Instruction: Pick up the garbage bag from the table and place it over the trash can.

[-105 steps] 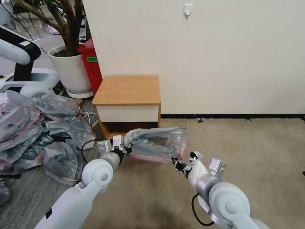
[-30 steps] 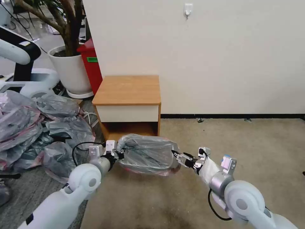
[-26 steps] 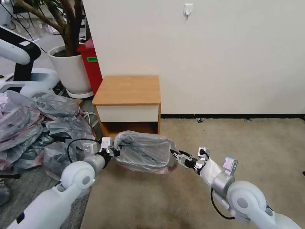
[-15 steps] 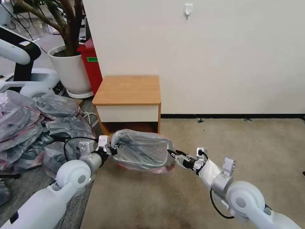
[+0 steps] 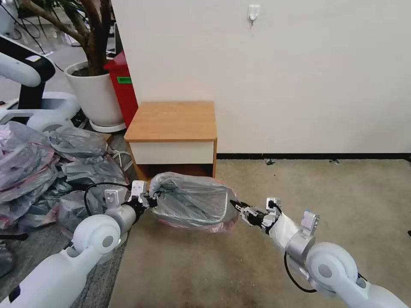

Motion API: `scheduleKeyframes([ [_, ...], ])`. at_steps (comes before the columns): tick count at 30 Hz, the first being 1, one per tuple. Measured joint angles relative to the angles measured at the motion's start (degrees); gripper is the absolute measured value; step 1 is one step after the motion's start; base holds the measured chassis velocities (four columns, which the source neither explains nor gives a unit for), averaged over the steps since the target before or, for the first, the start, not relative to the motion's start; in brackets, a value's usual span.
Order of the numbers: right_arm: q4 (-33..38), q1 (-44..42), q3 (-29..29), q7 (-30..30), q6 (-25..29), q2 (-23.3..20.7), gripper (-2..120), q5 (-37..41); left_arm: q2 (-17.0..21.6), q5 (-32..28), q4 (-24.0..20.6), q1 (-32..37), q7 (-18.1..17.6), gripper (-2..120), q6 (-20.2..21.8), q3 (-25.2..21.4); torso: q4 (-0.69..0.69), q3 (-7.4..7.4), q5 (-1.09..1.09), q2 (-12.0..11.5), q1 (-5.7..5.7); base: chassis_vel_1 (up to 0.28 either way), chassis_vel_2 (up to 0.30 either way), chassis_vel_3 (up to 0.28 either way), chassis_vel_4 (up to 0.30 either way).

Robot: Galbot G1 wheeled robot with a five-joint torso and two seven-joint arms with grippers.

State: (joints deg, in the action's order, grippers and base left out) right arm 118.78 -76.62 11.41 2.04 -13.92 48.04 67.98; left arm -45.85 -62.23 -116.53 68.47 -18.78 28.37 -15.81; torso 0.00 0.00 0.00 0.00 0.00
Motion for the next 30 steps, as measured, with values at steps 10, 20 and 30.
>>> scheduleKeyframes([
  [10,-1.3,0.6,-0.2,0.3,0.9,-0.1,0,-1.3,0.9,0.0,-0.7,1.0,0.4,1,0.1,-0.2,0.00,0.00,0.00,0.0,0.00,0.000,0.000,0.000,0.000],
  [20,-2.9,0.8,-0.2,0.4,0.8,0.4,0,-2.3,0.6,0.8,-2.0,3.0,1.1,1,0.4,0.2,0.00,0.00,0.00,0.0,0.00,0.000,0.000,0.000,0.000],
  [30,-6.1,1.0,-0.9,0.3,0.6,1.4,0,-4.5,0.5,1.0,-3.7,4.6,1.6,1,0.5,-0.7,0.00,0.00,0.00,0.0,0.00,0.000,0.000,0.000,0.000],
])
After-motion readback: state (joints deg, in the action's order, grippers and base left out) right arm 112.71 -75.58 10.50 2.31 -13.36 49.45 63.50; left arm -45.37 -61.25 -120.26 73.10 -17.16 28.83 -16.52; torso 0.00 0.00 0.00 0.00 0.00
